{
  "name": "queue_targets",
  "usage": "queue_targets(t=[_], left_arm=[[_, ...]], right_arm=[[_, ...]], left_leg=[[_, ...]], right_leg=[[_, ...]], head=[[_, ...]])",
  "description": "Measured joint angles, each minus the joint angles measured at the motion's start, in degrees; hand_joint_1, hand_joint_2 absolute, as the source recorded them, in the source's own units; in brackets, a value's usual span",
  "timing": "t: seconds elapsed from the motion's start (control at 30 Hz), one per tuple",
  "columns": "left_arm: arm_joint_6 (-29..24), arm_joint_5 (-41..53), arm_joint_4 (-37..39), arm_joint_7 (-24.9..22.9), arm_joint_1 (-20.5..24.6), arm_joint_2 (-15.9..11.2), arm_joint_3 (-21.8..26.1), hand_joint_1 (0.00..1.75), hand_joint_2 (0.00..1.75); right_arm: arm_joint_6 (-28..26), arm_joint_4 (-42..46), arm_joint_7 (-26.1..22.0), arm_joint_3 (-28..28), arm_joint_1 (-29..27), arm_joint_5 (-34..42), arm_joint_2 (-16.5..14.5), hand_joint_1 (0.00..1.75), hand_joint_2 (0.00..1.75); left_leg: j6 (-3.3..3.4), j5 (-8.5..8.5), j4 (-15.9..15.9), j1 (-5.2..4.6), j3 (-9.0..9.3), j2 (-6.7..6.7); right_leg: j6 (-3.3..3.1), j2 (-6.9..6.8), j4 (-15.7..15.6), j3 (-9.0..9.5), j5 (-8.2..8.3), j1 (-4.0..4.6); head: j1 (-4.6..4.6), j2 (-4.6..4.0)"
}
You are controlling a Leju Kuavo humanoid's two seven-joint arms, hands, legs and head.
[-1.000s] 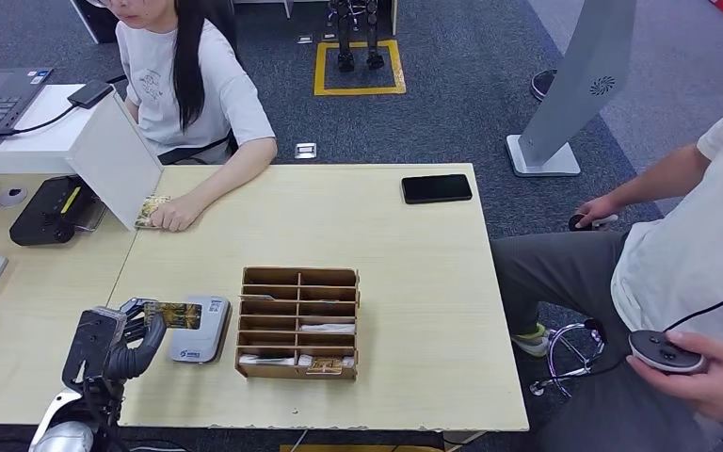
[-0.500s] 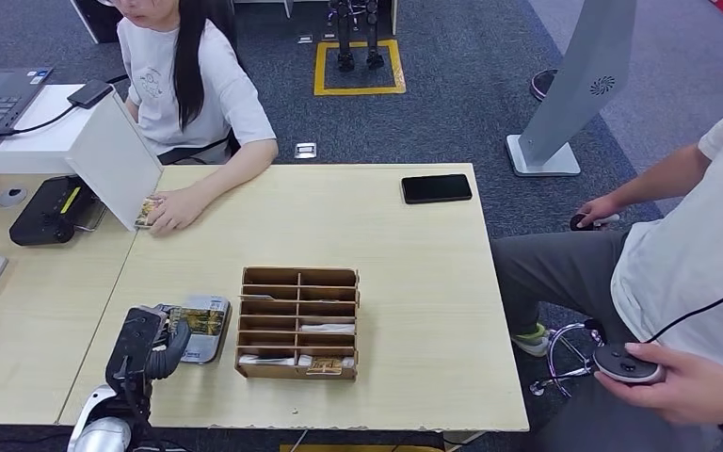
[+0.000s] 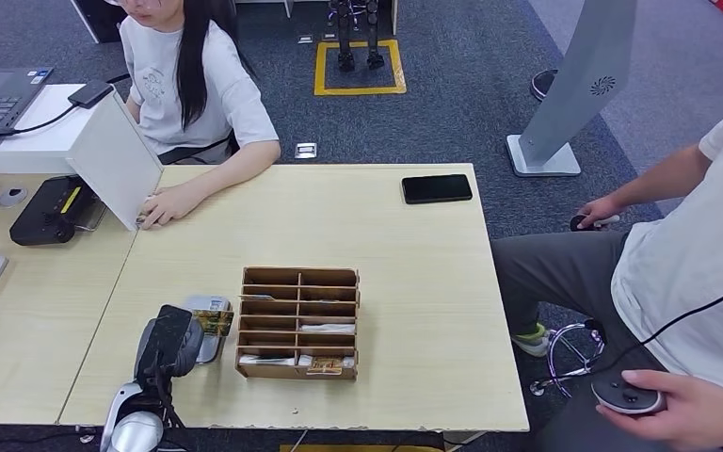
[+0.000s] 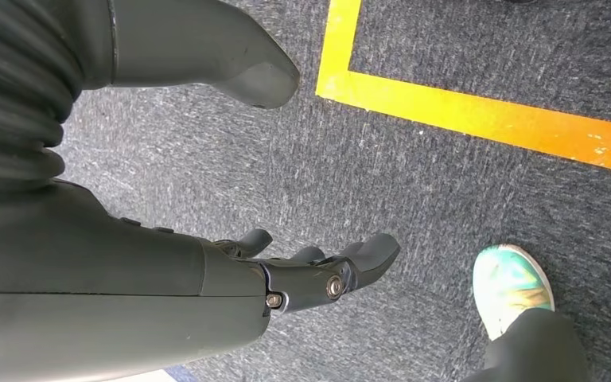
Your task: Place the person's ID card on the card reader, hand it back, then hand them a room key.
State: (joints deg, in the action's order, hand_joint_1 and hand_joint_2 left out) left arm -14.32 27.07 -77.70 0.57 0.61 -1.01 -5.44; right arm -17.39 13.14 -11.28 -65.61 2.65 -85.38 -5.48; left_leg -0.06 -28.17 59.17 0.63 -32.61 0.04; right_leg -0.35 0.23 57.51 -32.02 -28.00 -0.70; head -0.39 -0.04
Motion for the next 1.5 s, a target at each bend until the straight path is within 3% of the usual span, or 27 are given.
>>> queue_targets(t=[0.3,0.73,1.5], left_arm=[[-4.71,3.50,1.85,0.66,0.49,1.05,0.74,1.75,1.75],[-6.58,4.55,2.93,1.77,0.90,1.68,2.99,1.75,1.75],[-3.13,-0.02,2.17,2.91,0.81,1.89,6.79,1.75,1.75]], right_arm=[[0.02,0.00,0.04,0.00,0.01,-0.62,-0.13,0.00,1.75],[0.04,0.00,-0.13,0.01,0.03,-1.02,-0.14,0.00,1.75],[0.02,0.00,-0.37,0.01,0.04,-1.61,-0.18,0.00,1.75]], left_leg=[[0.00,0.00,0.00,0.02,0.01,0.00],[0.00,0.00,0.00,0.01,0.01,0.00],[0.00,0.01,0.00,0.01,0.00,-0.01]], right_leg=[[0.00,0.00,0.00,0.01,0.00,0.00],[0.00,0.00,0.00,0.02,0.00,0.00],[0.00,-0.01,0.00,0.04,0.00,0.00]], head=[[-0.01,0.00],[-0.01,0.00],[0.00,0.00]])
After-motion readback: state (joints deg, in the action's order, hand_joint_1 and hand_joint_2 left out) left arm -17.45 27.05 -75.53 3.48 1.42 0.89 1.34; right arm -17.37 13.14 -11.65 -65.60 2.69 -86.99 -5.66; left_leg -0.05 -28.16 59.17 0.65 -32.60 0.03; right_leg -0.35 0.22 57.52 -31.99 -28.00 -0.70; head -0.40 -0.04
